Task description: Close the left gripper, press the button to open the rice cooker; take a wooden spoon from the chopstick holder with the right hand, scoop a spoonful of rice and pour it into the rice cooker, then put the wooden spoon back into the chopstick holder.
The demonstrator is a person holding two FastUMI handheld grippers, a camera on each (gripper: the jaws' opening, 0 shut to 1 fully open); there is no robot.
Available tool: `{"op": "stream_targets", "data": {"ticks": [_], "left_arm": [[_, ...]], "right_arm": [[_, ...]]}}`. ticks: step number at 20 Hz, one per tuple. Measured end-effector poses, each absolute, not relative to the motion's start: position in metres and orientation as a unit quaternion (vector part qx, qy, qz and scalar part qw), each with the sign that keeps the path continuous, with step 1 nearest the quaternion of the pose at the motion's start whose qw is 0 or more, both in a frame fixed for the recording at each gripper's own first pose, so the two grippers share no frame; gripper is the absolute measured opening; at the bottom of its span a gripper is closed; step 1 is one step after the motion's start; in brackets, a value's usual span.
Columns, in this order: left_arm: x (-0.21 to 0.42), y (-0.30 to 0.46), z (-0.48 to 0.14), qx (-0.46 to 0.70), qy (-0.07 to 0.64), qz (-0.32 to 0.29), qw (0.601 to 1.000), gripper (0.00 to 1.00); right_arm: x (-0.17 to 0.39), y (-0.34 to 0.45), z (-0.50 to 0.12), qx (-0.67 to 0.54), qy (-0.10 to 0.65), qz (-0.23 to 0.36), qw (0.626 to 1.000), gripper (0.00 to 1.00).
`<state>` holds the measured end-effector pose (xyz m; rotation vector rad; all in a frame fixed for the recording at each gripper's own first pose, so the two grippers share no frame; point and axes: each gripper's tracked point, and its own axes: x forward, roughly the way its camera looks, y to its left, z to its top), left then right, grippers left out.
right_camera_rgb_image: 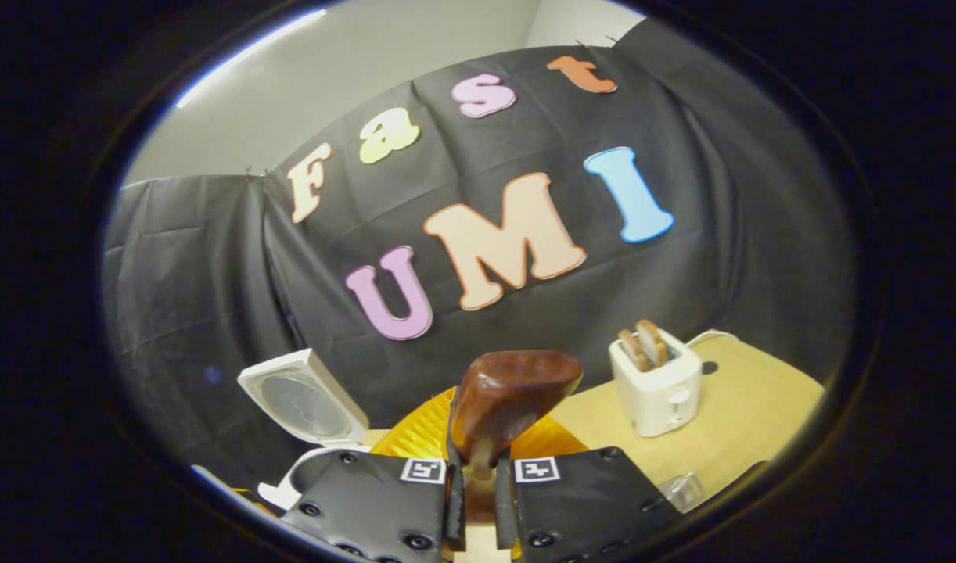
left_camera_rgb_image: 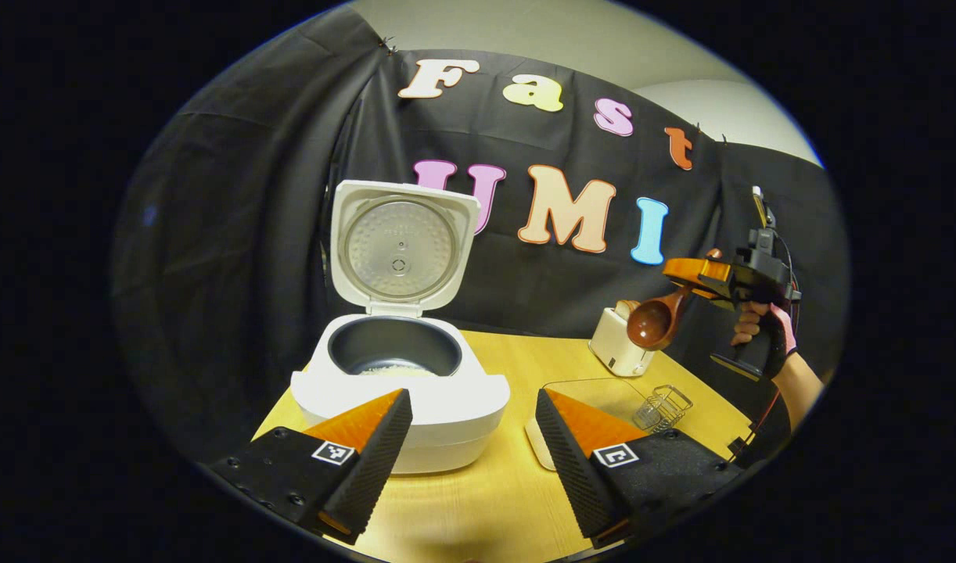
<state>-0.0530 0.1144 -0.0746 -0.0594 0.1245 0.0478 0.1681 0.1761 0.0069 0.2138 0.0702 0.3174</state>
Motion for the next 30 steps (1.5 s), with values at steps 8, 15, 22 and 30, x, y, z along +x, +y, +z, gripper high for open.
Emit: {"op": "stream_targets", "data": {"ticks": [8, 15, 22, 30], "left_arm": [[-0.035, 0.092, -0.072, -0.013, 0.07, 0.031, 0.997, 0.95], [-0.031, 0.081, -0.073, -0.016, 0.068, 0.048, 0.996, 0.95], [-0.033, 0.081, -0.074, -0.009, 0.073, 0.066, 0.995, 0.95], [-0.028, 0.083, -0.074, 0.001, 0.078, 0.075, 0.994, 0.95]], "right_arm": [[0.183, 0.075, -0.031, 0.039, 0.059, 0.103, 0.992, 0.16], [0.195, 0.044, -0.083, -0.031, 0.089, 0.09, 0.991, 0.17], [0.199, 0.048, -0.126, -0.034, 0.115, 0.102, 0.987, 0.17], [0.2, 0.043, -0.156, -0.014, 0.138, 0.106, 0.985, 0.18]]}}
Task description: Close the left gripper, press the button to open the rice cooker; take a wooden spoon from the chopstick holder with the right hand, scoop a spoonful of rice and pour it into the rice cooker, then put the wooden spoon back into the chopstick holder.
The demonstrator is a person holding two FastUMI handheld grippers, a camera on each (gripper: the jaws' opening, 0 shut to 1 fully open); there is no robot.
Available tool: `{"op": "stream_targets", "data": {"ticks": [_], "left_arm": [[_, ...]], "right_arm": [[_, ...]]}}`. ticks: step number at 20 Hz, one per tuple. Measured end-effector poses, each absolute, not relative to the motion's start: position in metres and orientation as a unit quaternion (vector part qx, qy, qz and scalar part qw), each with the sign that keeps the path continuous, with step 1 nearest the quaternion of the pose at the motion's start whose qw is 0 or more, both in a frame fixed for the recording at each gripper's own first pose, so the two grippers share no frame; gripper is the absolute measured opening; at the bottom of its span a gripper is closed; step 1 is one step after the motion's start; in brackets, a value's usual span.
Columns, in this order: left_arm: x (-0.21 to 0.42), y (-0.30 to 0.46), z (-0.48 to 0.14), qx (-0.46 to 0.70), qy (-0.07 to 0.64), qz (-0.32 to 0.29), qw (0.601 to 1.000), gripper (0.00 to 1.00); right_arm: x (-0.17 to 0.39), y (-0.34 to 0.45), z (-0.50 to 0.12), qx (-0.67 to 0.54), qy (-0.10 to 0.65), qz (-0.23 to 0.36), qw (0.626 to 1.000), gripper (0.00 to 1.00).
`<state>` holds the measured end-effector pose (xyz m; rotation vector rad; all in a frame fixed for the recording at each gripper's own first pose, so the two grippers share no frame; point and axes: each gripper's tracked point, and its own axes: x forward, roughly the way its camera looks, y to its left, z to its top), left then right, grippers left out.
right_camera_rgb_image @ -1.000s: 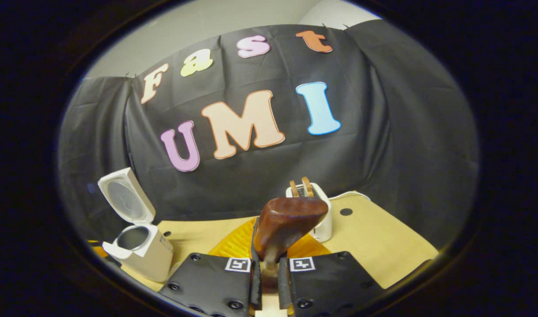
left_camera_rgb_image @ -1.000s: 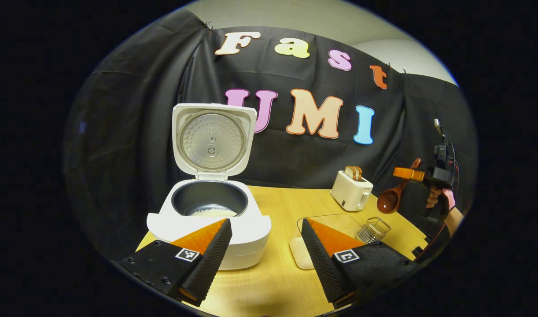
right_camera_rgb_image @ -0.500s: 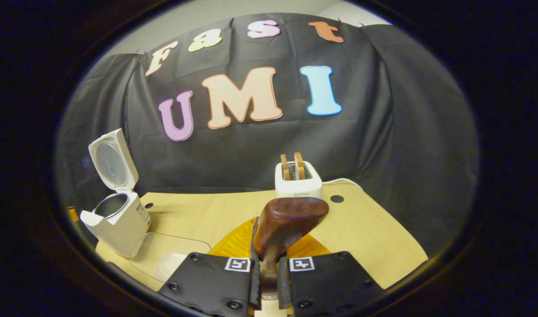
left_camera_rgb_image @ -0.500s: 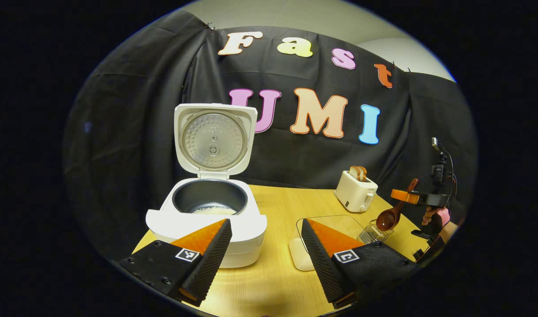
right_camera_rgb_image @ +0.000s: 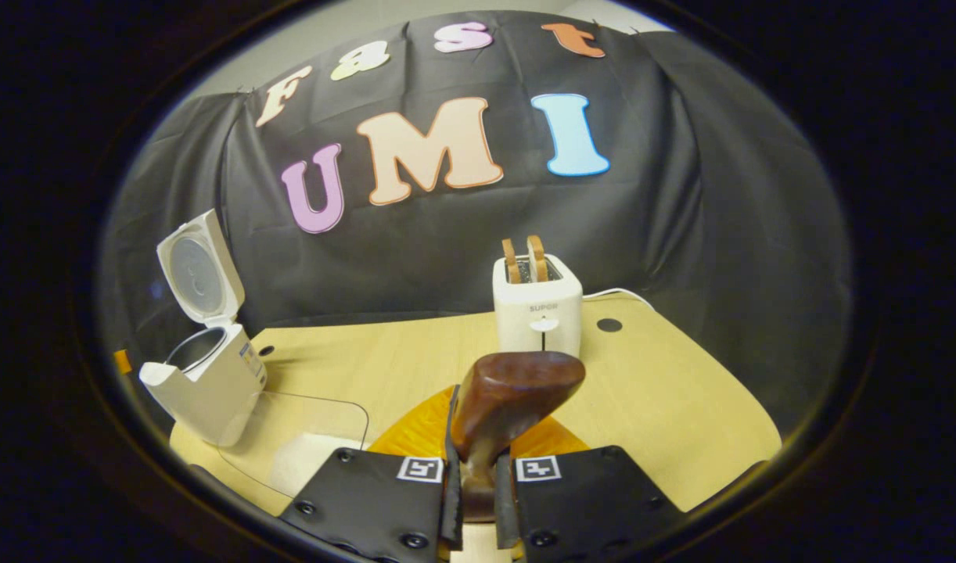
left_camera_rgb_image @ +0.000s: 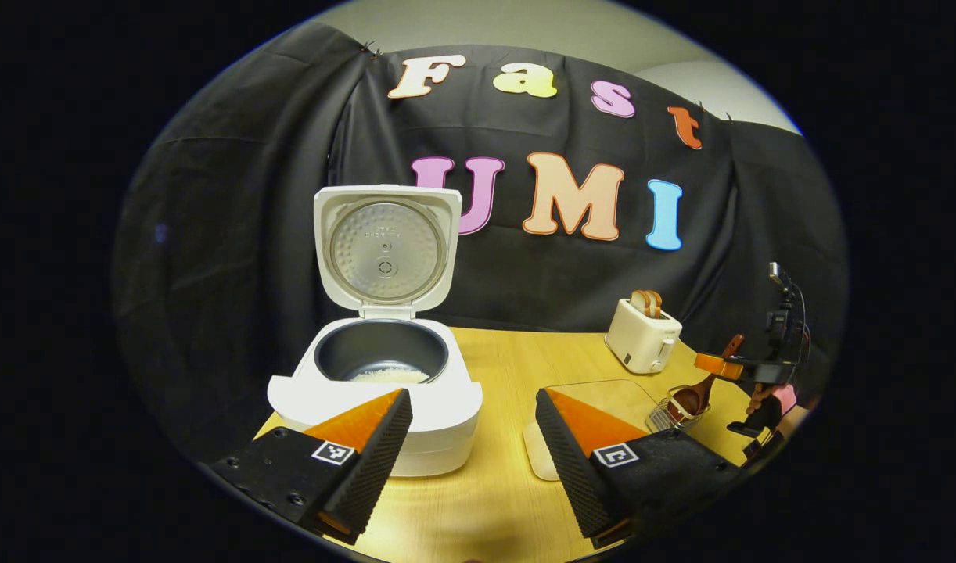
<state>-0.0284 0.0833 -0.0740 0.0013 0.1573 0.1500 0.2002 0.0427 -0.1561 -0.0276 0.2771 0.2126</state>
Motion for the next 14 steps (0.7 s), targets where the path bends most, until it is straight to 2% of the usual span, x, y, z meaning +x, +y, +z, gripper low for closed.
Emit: {"op": "stream_targets", "data": {"ticks": [4, 7, 8, 14], "left_arm": [[-0.023, 0.082, -0.072, 0.001, 0.078, 0.07, 0.995, 0.95], [-0.019, 0.081, -0.07, 0.001, 0.076, 0.065, 0.995, 0.94], [-0.017, 0.082, -0.068, 0.0, 0.074, 0.062, 0.995, 0.94], [-0.008, 0.083, -0.058, -0.009, 0.064, 0.056, 0.996, 0.94]], "right_arm": [[0.196, 0.038, -0.158, 0.002, 0.144, 0.106, 0.984, 0.25], [0.193, 0.033, -0.154, 0.011, 0.143, 0.098, 0.985, 0.36], [0.192, 0.033, -0.148, 0.017, 0.137, 0.099, 0.985, 0.34], [0.177, 0.023, -0.111, 0.022, 0.102, 0.091, 0.99, 0.88]]}}
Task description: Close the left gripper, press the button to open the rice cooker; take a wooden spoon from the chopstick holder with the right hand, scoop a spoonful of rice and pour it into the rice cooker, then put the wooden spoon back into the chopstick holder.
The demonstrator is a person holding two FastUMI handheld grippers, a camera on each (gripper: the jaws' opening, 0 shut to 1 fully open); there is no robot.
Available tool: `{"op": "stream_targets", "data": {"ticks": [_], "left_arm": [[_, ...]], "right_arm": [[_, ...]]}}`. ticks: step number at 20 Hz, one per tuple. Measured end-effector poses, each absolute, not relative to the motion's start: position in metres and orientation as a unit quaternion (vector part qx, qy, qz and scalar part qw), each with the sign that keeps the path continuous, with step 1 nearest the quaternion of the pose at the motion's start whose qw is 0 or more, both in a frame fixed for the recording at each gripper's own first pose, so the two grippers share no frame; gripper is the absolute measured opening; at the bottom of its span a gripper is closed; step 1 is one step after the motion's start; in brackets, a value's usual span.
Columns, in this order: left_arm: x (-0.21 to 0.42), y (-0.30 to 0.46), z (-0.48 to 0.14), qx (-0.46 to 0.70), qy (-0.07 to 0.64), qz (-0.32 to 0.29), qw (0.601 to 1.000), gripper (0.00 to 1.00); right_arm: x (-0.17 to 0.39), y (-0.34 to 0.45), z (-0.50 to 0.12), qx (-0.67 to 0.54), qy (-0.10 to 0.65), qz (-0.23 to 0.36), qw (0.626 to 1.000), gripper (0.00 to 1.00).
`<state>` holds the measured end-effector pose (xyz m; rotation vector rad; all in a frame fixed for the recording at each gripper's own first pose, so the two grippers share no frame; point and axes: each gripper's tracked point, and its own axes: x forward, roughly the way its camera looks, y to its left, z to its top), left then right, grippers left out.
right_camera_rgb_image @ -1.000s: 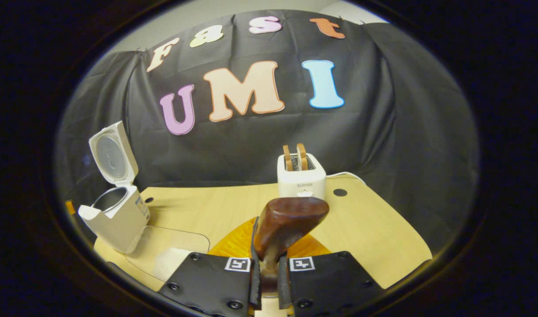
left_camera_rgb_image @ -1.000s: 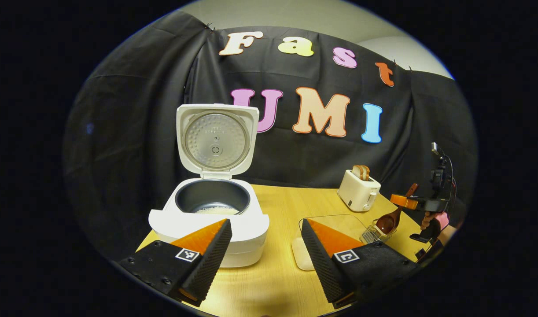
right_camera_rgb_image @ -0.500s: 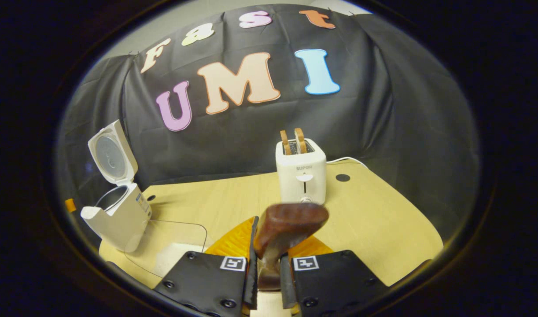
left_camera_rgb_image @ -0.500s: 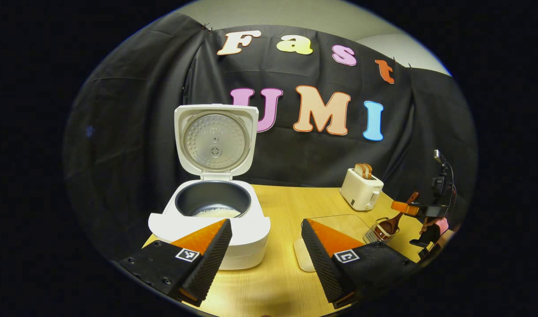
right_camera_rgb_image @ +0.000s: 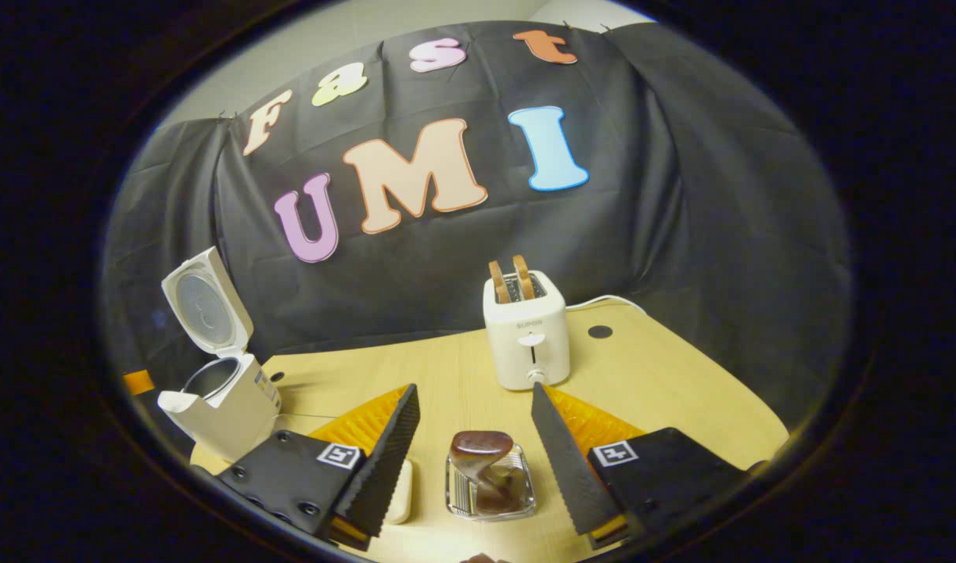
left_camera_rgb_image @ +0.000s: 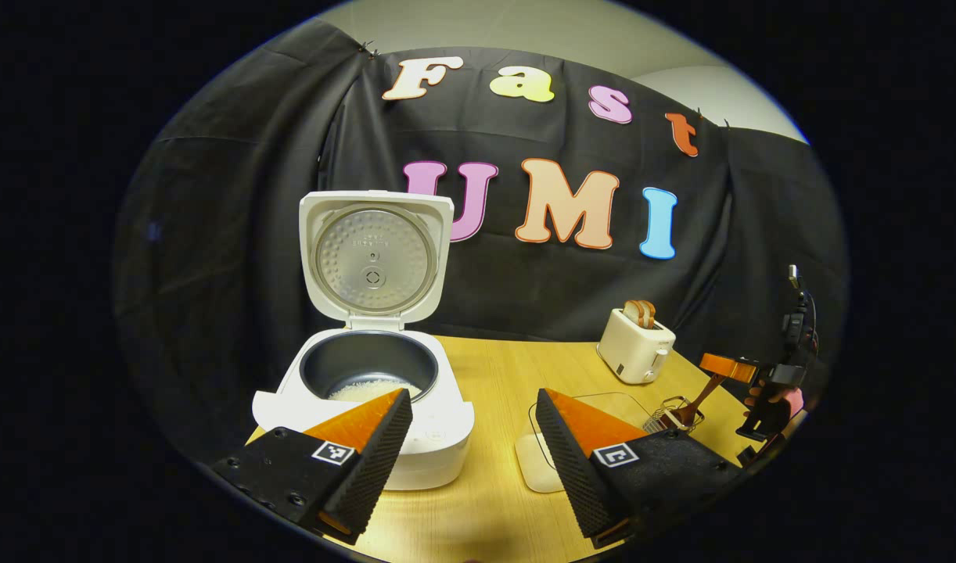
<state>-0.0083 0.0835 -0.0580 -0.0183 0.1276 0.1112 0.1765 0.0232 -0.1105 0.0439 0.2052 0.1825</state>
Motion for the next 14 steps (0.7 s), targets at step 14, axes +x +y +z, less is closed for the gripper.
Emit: {"op": "stream_targets", "data": {"ticks": [14], "left_arm": [[0.043, 0.139, 0.041, -0.007, 0.0, 0.088, 0.996, 0.94]], "right_arm": [[0.116, 0.002, -0.039, -0.001, 0.045, 0.049, 0.998, 0.97]]}}
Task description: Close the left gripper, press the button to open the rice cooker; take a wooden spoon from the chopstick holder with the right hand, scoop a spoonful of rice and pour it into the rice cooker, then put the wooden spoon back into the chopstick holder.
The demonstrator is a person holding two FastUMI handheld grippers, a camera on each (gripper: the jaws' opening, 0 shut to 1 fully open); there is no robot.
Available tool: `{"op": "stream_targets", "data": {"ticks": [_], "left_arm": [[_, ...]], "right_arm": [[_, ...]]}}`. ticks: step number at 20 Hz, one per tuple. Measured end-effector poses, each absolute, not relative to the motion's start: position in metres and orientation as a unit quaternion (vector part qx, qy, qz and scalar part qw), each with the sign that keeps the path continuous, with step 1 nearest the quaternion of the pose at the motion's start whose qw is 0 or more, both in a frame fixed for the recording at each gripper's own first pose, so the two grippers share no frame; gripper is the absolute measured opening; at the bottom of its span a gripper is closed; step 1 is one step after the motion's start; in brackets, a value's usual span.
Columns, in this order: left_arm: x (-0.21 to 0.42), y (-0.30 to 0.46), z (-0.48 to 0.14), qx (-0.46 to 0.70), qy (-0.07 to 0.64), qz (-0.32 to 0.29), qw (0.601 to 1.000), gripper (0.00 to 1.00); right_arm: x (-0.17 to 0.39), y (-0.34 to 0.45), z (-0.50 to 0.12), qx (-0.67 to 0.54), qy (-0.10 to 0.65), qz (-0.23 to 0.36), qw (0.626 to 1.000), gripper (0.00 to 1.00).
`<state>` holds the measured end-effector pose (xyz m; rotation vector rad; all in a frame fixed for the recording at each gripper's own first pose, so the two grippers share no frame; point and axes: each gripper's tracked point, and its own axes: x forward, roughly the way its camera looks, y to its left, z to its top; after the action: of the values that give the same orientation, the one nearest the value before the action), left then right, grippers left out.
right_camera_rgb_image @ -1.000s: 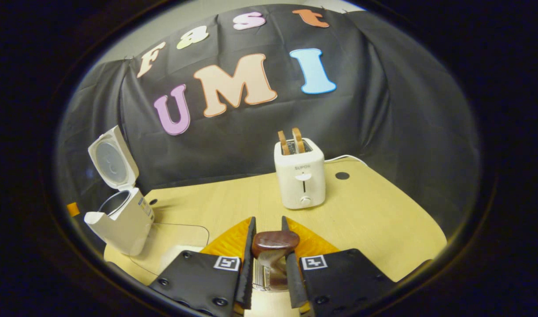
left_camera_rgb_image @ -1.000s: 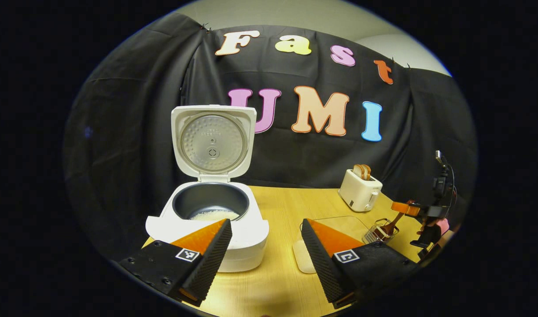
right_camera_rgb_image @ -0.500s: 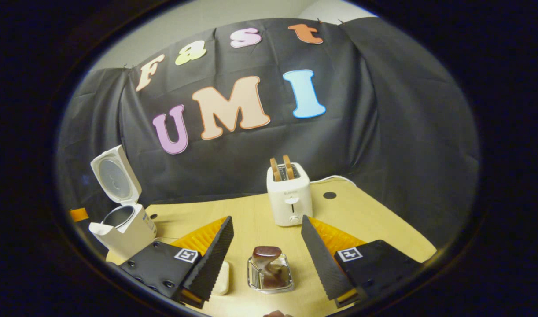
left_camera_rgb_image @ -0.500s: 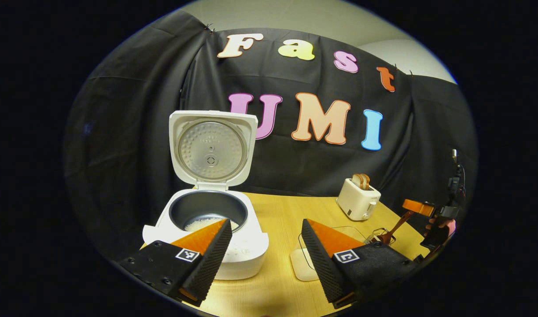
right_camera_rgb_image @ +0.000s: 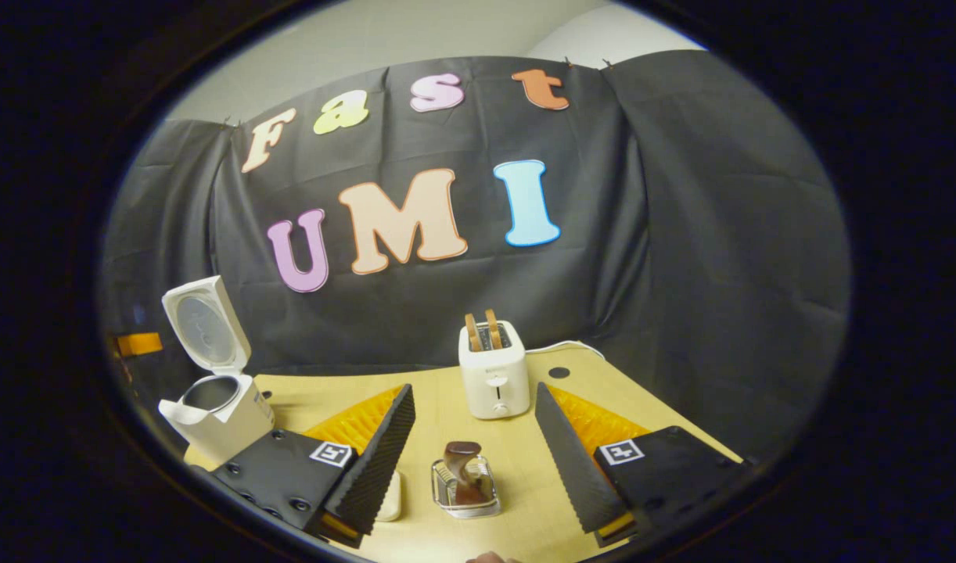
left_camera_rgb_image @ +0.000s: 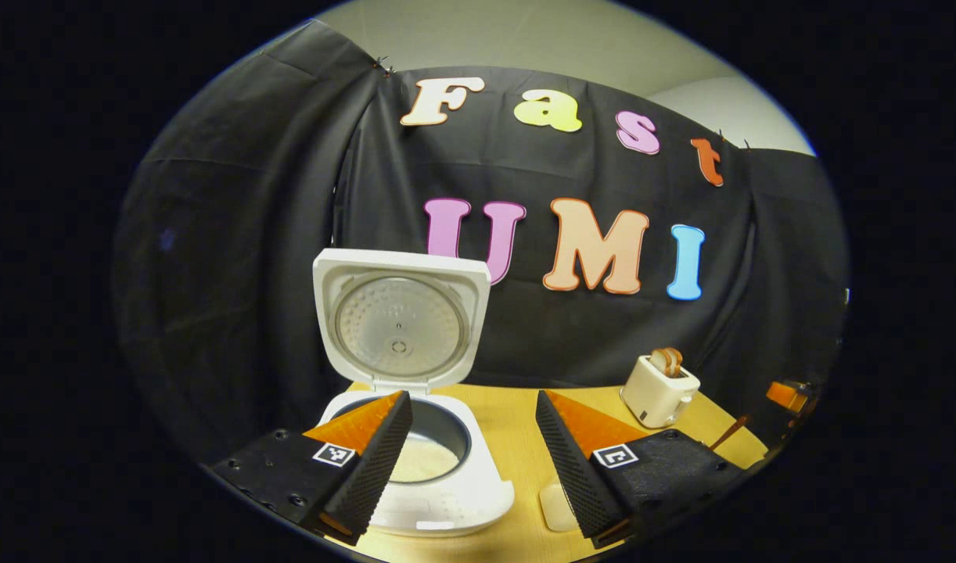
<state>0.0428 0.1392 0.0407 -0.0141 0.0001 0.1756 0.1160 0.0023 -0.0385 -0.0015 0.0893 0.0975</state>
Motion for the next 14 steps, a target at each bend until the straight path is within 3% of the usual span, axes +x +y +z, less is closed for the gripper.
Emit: {"op": "stream_targets", "data": {"ticks": [5, 8, 9, 10, 14], "left_arm": [[0.068, 0.171, 0.105, -0.004, -0.043, 0.101, 0.994, 0.9], [0.086, 0.194, 0.144, -0.014, -0.063, 0.109, 0.992, 0.93], [0.093, 0.202, 0.156, -0.015, -0.07, 0.111, 0.991, 0.89], [0.098, 0.208, 0.167, -0.014, -0.074, 0.113, 0.991, 0.93], [0.129, 0.236, 0.193, -0.011, -0.075, 0.124, 0.989, 0.89]], "right_arm": [[0.095, 0.008, -0.036, -0.001, 0.045, 0.042, 0.998, 0.97], [0.088, 0.008, -0.036, -0.004, 0.043, 0.032, 0.999, 0.97], [0.086, 0.007, -0.035, -0.004, 0.042, 0.029, 0.999, 0.97], [0.083, 0.007, -0.035, -0.004, 0.041, 0.025, 0.999, 0.97], [0.074, 0.003, -0.037, -0.001, 0.042, 0.01, 0.999, 0.97]]}}
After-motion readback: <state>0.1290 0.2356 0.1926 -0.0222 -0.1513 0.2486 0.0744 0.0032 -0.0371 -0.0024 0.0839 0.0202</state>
